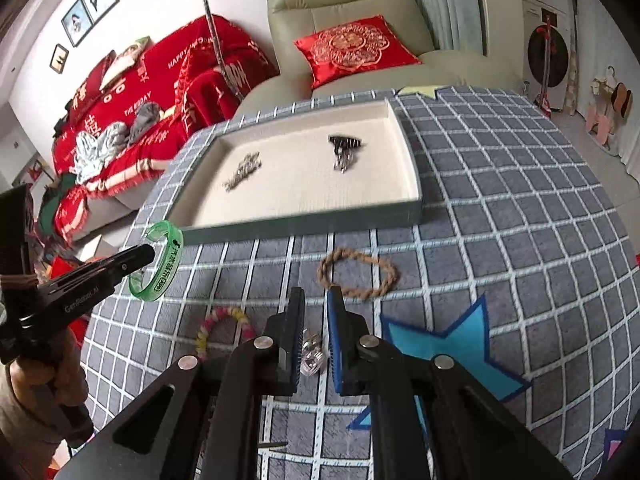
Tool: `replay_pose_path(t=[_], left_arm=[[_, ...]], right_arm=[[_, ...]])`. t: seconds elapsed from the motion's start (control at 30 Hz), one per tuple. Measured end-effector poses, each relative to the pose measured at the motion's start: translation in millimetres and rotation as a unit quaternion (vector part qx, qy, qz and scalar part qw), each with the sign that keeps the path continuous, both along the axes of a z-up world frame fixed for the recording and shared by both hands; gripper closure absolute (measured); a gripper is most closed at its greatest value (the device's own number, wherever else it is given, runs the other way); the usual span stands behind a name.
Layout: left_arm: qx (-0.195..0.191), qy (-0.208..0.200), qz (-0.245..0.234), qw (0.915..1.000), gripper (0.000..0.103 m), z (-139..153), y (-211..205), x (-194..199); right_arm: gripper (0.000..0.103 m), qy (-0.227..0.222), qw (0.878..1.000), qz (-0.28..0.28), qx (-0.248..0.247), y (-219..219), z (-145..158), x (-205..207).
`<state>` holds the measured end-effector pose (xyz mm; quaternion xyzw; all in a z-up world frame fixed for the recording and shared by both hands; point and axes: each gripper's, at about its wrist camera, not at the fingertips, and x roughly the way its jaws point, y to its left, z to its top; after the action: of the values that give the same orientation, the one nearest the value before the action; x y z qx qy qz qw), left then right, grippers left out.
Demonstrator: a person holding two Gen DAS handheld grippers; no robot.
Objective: Organize jewelry
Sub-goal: 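Grasp the green bangle with the left tool while the right tool grasps the silver heart pendant, then carry the green bangle and heart pendant over the tray with both tools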
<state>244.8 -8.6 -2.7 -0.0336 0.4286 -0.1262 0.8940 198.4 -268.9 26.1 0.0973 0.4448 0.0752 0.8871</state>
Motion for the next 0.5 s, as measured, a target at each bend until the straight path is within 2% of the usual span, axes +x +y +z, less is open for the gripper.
replay_pose_path(t=[0.13,0.2,0.27,0.4,0.5], left_arm=[[-0.004,-0.005,-0.001,1.0,0.077,4.8,1.1,0.5],[-0.003,-0.006,-0.002,1.0,0.077,4.4,1.4,-1.7],[-0.002,-0.003,-0.001,1.0,0.077,1.9,2.2,-1.3],[-0.004,0.005,0.002,1.0,0.077,-2.8,4.3,-1.2],[-0.001,0.004,0.001,1.0,0.077,-2.0,4.2,-3.2]], right_arm=[[0.09,0.032,0.999,0.0,0.034,-9.0,-11.8,3.6],[0.082,0.05,0.998,0.007,0.024,-5.6,-21.6,2.2],[0.047,0.058,0.998,0.024,-0.004,5.5,-32.1,-2.1],[0.047,0.062,0.996,0.044,-0.034,24.8,-47.4,-5.9],[0.063,0.071,0.995,0.045,-0.057,32.2,-57.3,-3.1]])
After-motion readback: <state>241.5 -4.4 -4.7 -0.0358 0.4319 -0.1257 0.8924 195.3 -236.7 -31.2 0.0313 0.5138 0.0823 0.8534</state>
